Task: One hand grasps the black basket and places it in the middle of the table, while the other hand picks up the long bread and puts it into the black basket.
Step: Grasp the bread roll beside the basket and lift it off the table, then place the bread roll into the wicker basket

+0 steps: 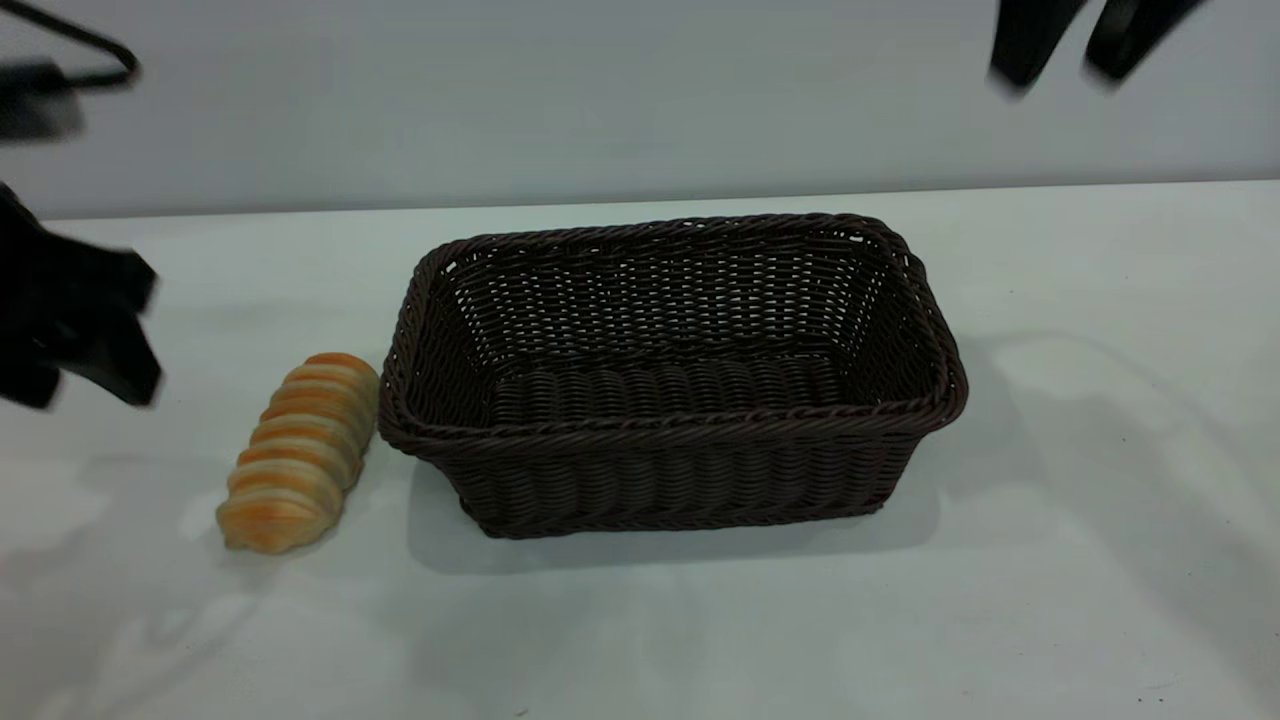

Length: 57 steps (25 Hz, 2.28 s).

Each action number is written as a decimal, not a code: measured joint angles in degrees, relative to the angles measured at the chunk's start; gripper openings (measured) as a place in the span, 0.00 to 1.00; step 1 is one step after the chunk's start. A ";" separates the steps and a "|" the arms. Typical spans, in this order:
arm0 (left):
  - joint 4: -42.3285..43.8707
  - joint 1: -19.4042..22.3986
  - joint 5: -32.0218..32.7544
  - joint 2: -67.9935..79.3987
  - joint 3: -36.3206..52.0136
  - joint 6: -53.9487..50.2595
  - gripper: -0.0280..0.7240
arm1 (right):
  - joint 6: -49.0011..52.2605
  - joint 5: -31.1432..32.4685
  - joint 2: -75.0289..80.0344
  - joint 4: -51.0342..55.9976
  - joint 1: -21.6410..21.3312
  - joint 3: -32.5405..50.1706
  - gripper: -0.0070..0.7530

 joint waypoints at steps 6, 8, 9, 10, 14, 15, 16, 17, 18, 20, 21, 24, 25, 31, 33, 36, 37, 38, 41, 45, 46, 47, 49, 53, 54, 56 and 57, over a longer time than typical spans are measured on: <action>-0.41 -3.73 -0.55 7.92 -5.42 0.00 0.80 | -2.25 5.12 -13.19 1.14 0.00 0.00 0.72; -0.46 -4.66 -0.77 9.94 -7.31 0.00 0.80 | -2.36 5.17 -17.14 2.08 0.00 0.82 0.72; -0.46 -5.04 -0.92 11.01 -8.09 0.00 0.80 | -2.41 5.28 -19.41 2.82 0.00 1.61 0.72; -0.46 -5.31 -1.07 12.12 -9.09 0.00 0.80 | -2.63 5.46 -21.69 3.56 0.00 2.81 0.72; -0.59 -5.84 -1.96 17.11 -13.18 0.04 0.80 | -4.24 5.76 -30.88 6.93 0.00 9.93 0.71; -0.59 -5.91 -2.24 18.38 -14.25 0.04 0.80 | -4.53 5.76 -32.97 7.36 0.00 12.27 0.71; -0.59 -5.91 -2.58 19.96 -15.11 0.04 0.80 | -4.93 5.76 -35.51 7.54 0.00 14.78 0.71; -0.65 -5.91 -2.76 21.55 -16.15 0.04 0.80 | -5.24 5.76 -38.09 7.62 0.00 16.98 0.71; -0.71 -5.91 -2.83 23.10 -17.14 0.04 0.79 | -5.31 5.76 -40.27 7.62 0.00 19.77 0.71; -0.82 -5.91 -2.63 25.22 -18.82 -0.01 0.78 | -5.47 5.76 -45.59 7.62 0.00 25.12 0.71; -0.82 -5.91 -2.44 25.97 -19.50 -0.07 0.76 | -5.48 5.76 -48.26 7.56 0.00 28.09 0.71; -0.82 -5.91 -1.97 27.00 -20.47 -0.07 0.65 | -5.48 5.69 -55.78 6.96 0.00 36.53 0.71; -0.82 -5.91 -1.85 27.01 -20.47 -0.07 0.56 | -5.48 5.68 -58.37 6.68 0.00 39.54 0.71; 1.38 -5.91 -0.08 26.14 -20.59 0.04 0.16 | -5.29 5.65 -72.68 2.72 0.00 54.56 0.71; 4.72 -5.91 4.05 24.11 -20.47 0.09 0.16 | -4.73 5.65 -77.03 0.77 0.00 58.28 0.71; 10.25 -5.91 9.08 17.11 -20.36 0.06 0.16 | -2.44 5.57 -83.15 -1.55 0.00 61.92 0.71; 11.61 -5.91 9.47 14.59 -20.36 0.06 0.16 | -1.72 5.62 -85.09 -1.91 0.00 62.40 0.71; 12.39 -5.91 9.63 11.57 -20.43 0.12 0.16 | -1.32 5.50 -86.96 -2.05 0.00 62.54 0.71; 13.54 -6.38 10.45 4.63 -21.69 0.97 0.15 | -0.94 5.11 -91.78 -2.55 0.00 62.54 0.71; 13.67 -11.22 11.36 0.91 -24.32 1.39 0.15 | -0.83 5.11 -96.45 -3.80 0.00 62.54 0.71; 13.67 -13.29 11.20 0.91 -24.81 1.39 0.14 | -0.83 5.11 -97.30 -4.11 0.00 62.54 0.71; 13.67 -15.18 11.03 1.27 -25.08 1.43 0.14 | -0.83 5.11 -97.87 -4.67 0.00 62.54 0.71; 13.67 -19.69 8.81 2.91 -25.28 1.43 0.14 | -0.57 4.20 -98.80 -6.18 0.00 62.80 0.71; 13.61 -26.61 1.45 9.32 -25.41 1.43 0.14 | 1.54 0.81 -99.08 -7.45 0.00 64.66 0.71; 13.61 -27.67 -0.37 10.96 -25.41 1.43 0.14 | 1.80 0.56 -99.08 -7.67 0.00 64.71 0.71; 13.61 -29.60 -4.86 15.01 -25.41 1.43 0.13 | 2.04 0.14 -99.08 -7.72 0.00 64.72 0.71; 13.61 -30.27 -6.94 16.95 -25.41 1.43 0.13 | 2.09 0.06 -99.08 -7.72 0.00 64.77 0.71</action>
